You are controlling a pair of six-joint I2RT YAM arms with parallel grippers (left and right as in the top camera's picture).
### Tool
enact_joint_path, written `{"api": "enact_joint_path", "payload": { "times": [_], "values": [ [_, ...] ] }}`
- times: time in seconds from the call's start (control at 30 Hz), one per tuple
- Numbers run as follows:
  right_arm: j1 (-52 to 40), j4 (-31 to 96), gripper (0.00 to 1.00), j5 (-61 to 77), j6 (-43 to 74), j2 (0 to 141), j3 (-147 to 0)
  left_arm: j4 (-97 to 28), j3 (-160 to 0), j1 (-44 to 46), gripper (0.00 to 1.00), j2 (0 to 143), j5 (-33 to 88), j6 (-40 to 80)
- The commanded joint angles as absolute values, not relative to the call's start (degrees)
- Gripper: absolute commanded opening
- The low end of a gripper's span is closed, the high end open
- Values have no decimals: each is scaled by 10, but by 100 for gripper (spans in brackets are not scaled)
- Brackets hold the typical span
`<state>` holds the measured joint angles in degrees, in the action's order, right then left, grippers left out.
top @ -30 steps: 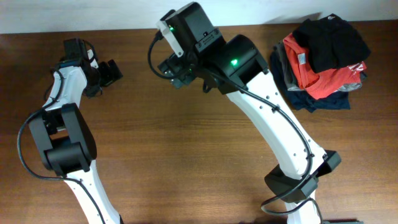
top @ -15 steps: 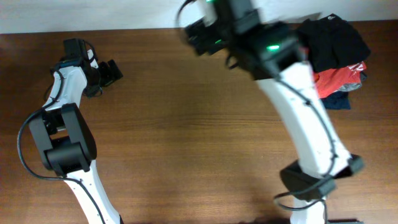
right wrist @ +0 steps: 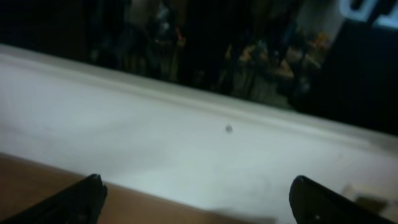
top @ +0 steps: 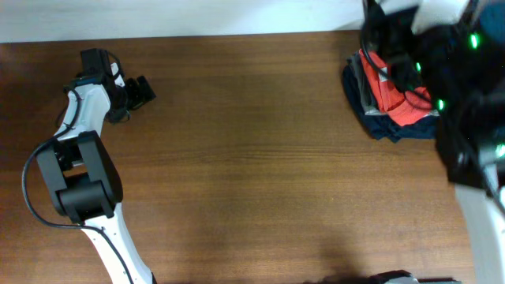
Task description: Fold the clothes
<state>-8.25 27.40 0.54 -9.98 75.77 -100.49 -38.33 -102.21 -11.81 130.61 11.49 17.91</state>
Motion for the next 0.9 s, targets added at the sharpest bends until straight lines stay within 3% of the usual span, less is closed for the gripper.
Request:
{"api": "enact_joint_path", "payload": {
  "times": [0.0, 0.53, 0.87],
  "values": [
    [-44, 221, 99, 20, -65, 651, -832, -382, -1029, -121, 99, 1284, 111, 170],
    [64, 30, 99, 31, 56, 208, -242, -382, -1029, -121, 99, 1284, 111, 170],
    [67, 0, 99, 60, 110, 69, -53, -382, -1029, -121, 99, 1284, 111, 170]
  ]
}}
